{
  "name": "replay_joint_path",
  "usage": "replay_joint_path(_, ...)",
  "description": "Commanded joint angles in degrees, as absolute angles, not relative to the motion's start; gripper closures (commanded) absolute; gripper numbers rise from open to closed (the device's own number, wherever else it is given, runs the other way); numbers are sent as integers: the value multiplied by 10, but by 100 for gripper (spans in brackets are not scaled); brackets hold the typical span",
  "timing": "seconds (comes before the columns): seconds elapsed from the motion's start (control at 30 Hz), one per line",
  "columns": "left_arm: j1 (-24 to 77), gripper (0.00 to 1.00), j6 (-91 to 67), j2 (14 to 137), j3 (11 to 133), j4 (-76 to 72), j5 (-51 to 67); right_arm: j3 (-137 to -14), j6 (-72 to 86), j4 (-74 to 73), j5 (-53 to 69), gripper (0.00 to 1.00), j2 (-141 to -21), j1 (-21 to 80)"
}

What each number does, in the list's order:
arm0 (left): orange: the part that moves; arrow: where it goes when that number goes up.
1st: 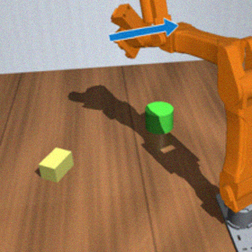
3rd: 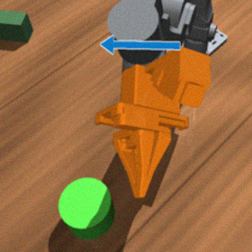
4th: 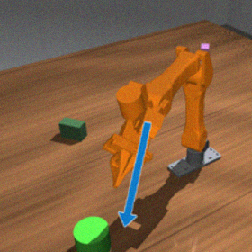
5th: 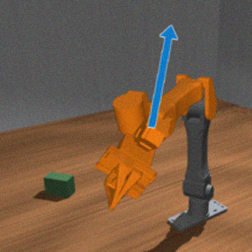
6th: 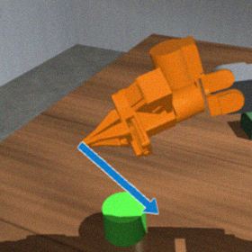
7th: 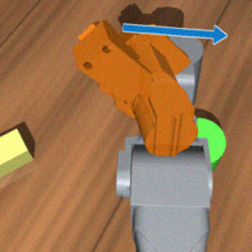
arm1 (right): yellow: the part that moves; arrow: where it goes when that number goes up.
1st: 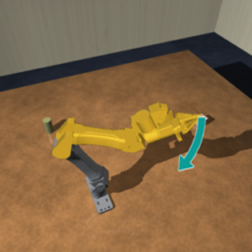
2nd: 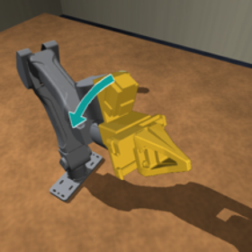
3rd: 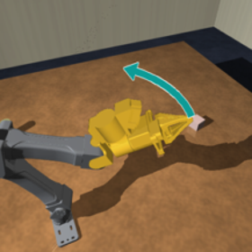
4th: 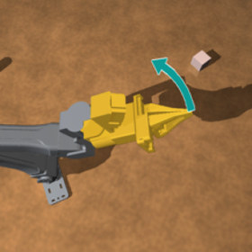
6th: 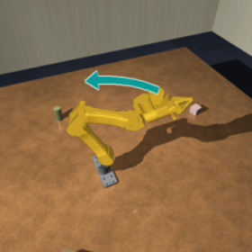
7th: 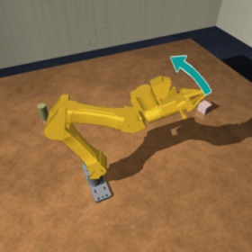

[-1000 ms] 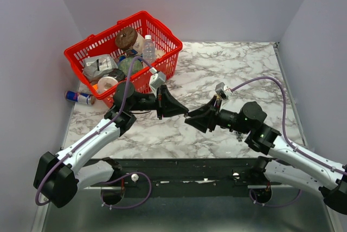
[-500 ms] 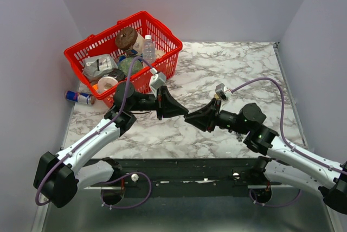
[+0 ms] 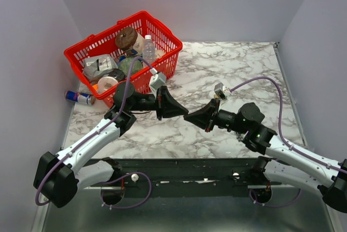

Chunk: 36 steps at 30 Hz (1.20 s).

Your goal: Unlock with the key

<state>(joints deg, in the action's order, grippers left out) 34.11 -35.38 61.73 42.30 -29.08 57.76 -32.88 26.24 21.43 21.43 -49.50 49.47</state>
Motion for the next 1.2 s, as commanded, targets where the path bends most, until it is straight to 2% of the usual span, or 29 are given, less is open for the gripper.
replay_joint_path(0.0, 343, 57, -347, 613, 419, -312, 592, -314, 268, 232, 178, 99, -486, 493)
replay_joint_path(0.03, 343, 40, -347, 613, 420, -309, 590, -313, 268, 230, 170, 99, -483, 492)
replay_joint_path(0.1, 343, 15, -348, 613, 422, -302, 580, -311, 268, 225, 162, 99, -476, 492)
replay_joint_path(0.23, 343, 1, -325, 610, 428, -267, 550, -308, 265, 207, 129, 99, -471, 493)
replay_joint_path(0.47, 342, 1, -289, 592, 448, -148, 412, -314, 262, 165, 105, 99, -467, 476)
replay_joint_path(0.7, 342, 2, -293, 615, 444, -120, 366, -299, 252, 115, 144, 99, -439, 340)
replay_joint_path(0.8, 344, 13, -277, 647, 462, -87, 357, -294, 243, 99, 166, 99, -433, 277)
replay_joint_path(0.9, 359, 20, -258, 671, 480, -52, 324, -287, 229, 77, 170, 99, -451, 212)
replay_joint_path(1.0, 396, 22, -202, 693, 508, 15, 250, -278, 230, 70, 198, 99, -463, 147)
replay_joint_path(1.17, 439, 22, -178, 758, 558, 76, 157, -271, 235, 64, 213, 99, -440, 113)
